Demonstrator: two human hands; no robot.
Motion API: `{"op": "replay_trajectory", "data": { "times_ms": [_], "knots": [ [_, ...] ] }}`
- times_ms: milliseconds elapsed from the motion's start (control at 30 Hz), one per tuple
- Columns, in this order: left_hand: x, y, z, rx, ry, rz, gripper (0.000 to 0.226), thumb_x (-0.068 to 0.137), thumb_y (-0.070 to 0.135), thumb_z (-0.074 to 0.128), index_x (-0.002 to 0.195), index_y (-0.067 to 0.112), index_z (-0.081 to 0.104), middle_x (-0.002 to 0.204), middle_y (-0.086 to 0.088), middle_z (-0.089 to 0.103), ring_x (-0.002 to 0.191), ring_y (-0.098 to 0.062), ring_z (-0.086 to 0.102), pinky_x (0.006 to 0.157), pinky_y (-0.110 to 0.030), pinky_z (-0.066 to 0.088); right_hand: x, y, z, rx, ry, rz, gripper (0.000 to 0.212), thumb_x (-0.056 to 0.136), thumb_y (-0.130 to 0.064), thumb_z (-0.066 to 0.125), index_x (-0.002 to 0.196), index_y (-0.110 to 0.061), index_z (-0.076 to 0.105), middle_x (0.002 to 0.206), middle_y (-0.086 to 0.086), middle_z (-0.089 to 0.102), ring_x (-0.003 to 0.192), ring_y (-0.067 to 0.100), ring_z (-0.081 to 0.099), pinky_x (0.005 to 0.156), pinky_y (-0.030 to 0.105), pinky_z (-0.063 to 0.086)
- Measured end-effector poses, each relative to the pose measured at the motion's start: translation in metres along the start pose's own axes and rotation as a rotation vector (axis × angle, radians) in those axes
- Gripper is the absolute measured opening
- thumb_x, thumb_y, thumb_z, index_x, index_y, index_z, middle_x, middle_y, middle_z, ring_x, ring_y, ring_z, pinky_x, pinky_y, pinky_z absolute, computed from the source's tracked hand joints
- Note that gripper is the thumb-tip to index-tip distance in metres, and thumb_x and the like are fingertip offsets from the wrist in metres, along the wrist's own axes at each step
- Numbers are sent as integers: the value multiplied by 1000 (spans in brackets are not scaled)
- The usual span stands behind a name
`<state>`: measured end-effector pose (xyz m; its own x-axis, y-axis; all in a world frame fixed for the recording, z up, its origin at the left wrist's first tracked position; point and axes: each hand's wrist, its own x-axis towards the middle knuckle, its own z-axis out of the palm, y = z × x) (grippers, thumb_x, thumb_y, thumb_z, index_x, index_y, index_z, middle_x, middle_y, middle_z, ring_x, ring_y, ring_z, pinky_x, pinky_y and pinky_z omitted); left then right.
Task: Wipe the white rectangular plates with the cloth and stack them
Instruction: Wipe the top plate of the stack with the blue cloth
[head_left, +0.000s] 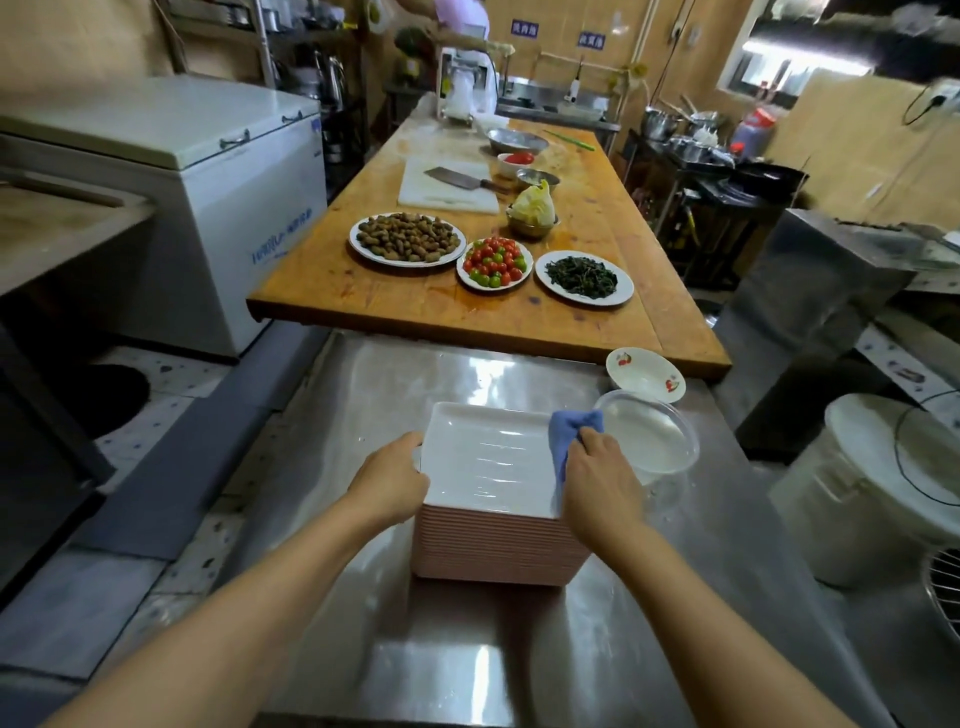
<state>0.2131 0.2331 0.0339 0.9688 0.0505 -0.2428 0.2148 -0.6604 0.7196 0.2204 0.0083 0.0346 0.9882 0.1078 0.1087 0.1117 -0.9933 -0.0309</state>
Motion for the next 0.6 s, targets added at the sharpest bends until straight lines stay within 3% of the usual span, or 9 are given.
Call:
{"op": "replay_trajectory", "data": {
  "times_ms": [167,333,467,600],
  "knots": [
    [2,-4,-1,-62,-20,8,50,88,3,48,131,28,49,77,6,56,69,-14,54,56,-24,43,17,-28,4,240,21,-30,35,88,-12,52,122,-2,51,132,11,38,116,25,40,93,29,41],
    [0,-5,0,-184,-48,-1,53,90,2,47,136,28,45,70,6,53,58,-11,55,39,-13,39,29,-79,10,324,17,-182,41,86,-12,54,127,-7,47,134,6,37,118,21,37,94,27,38],
    [-1,-5,-3,-259,-82,-38,58,91,2,48,143,26,37,70,2,52,54,-13,57,45,-18,42,35,-98,8,375,-37,-280,42,88,-12,49,129,-5,44,135,7,36,119,24,33,97,28,36],
    [-5,-6,-5,-368,-111,-45,59,91,-3,44,142,26,41,64,-2,51,50,-12,53,46,-20,43,23,-90,-1,487,-125,-359,38,89,-14,51,126,-11,48,129,5,42,112,15,35,91,22,35]
  ]
}}
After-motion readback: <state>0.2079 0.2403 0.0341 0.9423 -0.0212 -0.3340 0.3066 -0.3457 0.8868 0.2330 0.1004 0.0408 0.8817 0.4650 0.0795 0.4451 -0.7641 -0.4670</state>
